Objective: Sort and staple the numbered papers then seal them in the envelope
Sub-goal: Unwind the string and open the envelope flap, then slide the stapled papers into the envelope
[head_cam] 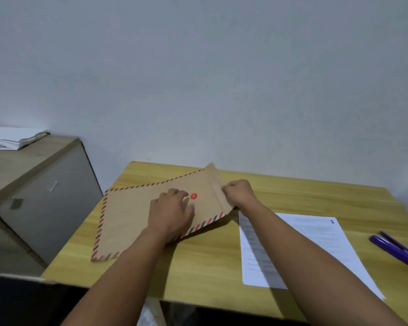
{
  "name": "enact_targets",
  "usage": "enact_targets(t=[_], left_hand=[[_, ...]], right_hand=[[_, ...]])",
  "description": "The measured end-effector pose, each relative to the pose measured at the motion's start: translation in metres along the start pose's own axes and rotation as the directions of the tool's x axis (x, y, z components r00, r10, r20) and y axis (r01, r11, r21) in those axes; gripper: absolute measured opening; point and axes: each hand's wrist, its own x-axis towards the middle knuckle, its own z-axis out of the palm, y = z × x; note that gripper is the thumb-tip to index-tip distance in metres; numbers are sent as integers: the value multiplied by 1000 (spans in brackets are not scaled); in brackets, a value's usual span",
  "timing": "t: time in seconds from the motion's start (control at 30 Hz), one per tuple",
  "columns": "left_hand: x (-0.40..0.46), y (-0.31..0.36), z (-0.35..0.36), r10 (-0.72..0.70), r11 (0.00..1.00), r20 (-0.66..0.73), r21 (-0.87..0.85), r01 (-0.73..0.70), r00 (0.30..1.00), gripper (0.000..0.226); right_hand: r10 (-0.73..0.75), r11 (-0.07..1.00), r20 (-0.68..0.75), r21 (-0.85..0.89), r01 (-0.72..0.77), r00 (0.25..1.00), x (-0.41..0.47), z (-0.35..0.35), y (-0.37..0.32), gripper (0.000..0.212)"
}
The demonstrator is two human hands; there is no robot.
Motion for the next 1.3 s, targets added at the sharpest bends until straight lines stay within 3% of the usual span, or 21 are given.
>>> enact_targets(t=[0.1, 0.2, 0.3, 0.47, 0.63, 0.8, 0.93, 1.07, 1.13, 1.23, 1.3], left_hand=[[-13, 35, 5, -105, 977, 85, -179, 119, 991, 66], [-25, 63, 9, -153, 953, 165, -236, 190, 974, 86], [-34, 75, 9, -187, 930, 199, -278, 239, 962, 86], [-42, 85, 10, -181, 902, 194, -359, 242, 964, 83], [-43, 92, 13, -163, 904, 124, -379, 198, 979, 86], [-40, 92, 15, -121, 967, 12, -226, 121, 993, 67], [-42, 84, 25, -60, 988, 24, -138, 62, 998, 66], [-44, 74, 29, -5, 997, 27, -82, 7, 1000, 63], [-45, 66, 32, 26, 997, 25, -72, -24, 999, 58], [-44, 55, 37, 45, 994, -4, -98, -46, 999, 52], [-44, 51, 38, 24, 989, -36, -143, -28, 999, 52]], right_hand=[[73, 973, 3, 220, -72, 997, -36, -5, 17, 17], [73, 946, 44, 313, -84, 996, -67, -10, 29, 19], [27, 911, 81, 408, -58, 996, -84, -18, 36, 22], [-68, 939, 153, 344, 12, 986, -95, -29, 43, 24], [-62, 932, 165, 363, -2, 984, -105, -35, 42, 26], [-24, 988, 17, 156, 21, 1000, -96, -24, 41, 50], [-18, 999, -43, -50, 16, 999, -95, -18, 39, 16], [-75, 956, -91, -288, 46, 993, -95, -42, 39, 52], [-89, 916, -124, -401, 33, 988, -91, -71, 43, 53], [18, 844, -228, -519, -137, 973, -84, -126, 61, 49], [174, 778, -313, -538, -325, 934, -85, -159, 78, 67]])
